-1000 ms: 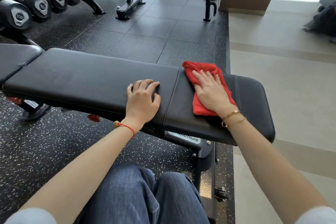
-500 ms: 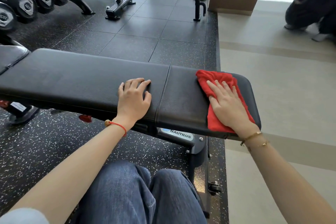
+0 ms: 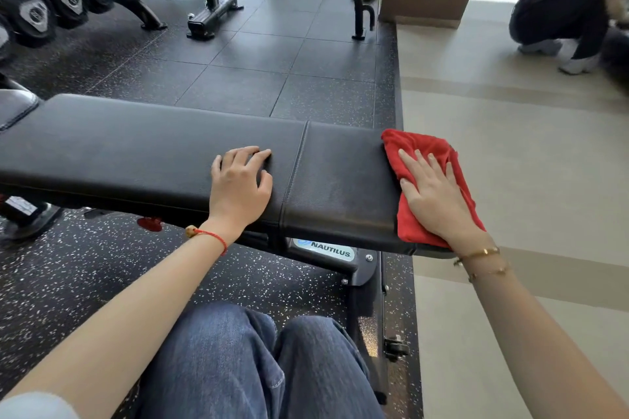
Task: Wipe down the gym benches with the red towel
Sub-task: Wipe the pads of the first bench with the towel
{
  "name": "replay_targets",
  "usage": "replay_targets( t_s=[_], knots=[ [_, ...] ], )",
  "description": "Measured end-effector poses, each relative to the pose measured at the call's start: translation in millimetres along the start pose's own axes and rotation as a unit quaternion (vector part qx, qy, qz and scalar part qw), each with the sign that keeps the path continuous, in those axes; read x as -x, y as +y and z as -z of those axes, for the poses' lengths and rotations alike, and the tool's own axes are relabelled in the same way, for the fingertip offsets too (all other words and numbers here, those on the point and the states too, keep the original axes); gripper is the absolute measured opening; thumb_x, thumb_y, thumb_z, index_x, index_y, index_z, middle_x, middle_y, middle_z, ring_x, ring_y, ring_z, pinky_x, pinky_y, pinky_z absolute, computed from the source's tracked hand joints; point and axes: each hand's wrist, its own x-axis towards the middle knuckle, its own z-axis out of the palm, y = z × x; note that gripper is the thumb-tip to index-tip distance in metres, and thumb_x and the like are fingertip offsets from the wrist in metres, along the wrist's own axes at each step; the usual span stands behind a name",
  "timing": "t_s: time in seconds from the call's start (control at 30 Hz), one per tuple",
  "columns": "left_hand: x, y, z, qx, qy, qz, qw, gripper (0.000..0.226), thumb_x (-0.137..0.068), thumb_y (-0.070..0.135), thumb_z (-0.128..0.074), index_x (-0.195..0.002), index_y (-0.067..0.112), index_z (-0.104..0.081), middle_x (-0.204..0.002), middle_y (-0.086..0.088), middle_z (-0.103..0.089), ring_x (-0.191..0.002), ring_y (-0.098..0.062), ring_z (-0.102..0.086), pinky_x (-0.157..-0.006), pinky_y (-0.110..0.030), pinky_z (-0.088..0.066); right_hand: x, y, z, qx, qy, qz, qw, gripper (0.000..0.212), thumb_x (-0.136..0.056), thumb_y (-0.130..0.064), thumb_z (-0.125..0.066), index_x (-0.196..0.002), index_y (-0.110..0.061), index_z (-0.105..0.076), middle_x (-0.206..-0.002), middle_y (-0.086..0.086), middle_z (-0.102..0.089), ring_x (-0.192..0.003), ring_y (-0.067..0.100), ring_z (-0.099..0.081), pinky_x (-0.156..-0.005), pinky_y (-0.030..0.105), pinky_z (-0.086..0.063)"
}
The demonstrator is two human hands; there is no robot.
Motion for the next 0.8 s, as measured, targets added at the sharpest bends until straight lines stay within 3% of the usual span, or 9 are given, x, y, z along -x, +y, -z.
replay_targets(
  t_s=[0.3, 0.43, 0.67, 0.8],
  knots=[
    [-1, 8, -1, -0.008, 0.006, 0.015, 1.0, 0.039, -0.091, 0.022, -0.051, -0.129, 0.02, -0.06, -0.134, -0.004, -0.057, -0.128, -0.026, -0.045, -0.116, -0.054, -0.024, -58, -15, -4, 0.016, -0.023, -0.022, 0.999, 0.053, -0.102, -0.035, -0.029, -0.154, -0.031, -0.017, -0.163, 0.004, -0.012, -0.151, 0.026, -0.006, -0.121, 0.045, 0.007],
    [0, 7, 0, -0.006, 0.01, 0.016, 1.0, 0.038, -0.091, 0.022, -0.051, -0.128, 0.02, -0.061, -0.132, -0.004, -0.058, -0.127, -0.026, -0.046, -0.115, -0.053, -0.025, -66, -49, -11, 0.031, -0.041, 0.03, 0.998, 0.054, -0.102, -0.033, -0.029, -0.154, -0.027, -0.017, -0.163, 0.006, -0.012, -0.15, 0.027, -0.007, -0.12, 0.044, 0.007],
    [0, 4, -1, -0.002, 0.01, 0.006, 1.0, 0.039, -0.091, 0.023, -0.052, -0.13, 0.021, -0.06, -0.134, -0.003, -0.057, -0.128, -0.025, -0.046, -0.116, -0.053, -0.024, 0, -69, -16, 0.009, -0.025, 0.16, 0.987, 0.054, -0.101, -0.032, -0.035, -0.153, -0.033, -0.019, -0.162, -0.002, -0.017, -0.15, 0.02, -0.01, -0.122, 0.039, 0.006],
    [0, 4, 0, -0.003, 0.007, 0.004, 1.0, 0.04, -0.092, 0.023, -0.052, -0.131, 0.02, -0.06, -0.135, -0.003, -0.057, -0.129, -0.025, -0.045, -0.116, -0.052, -0.023, -2, -48, -12, -0.006, -0.03, 0.139, 0.99, 0.054, -0.102, -0.031, -0.034, -0.153, -0.037, -0.018, -0.161, -0.007, -0.017, -0.15, 0.017, -0.009, -0.122, 0.036, 0.007]
  ],
)
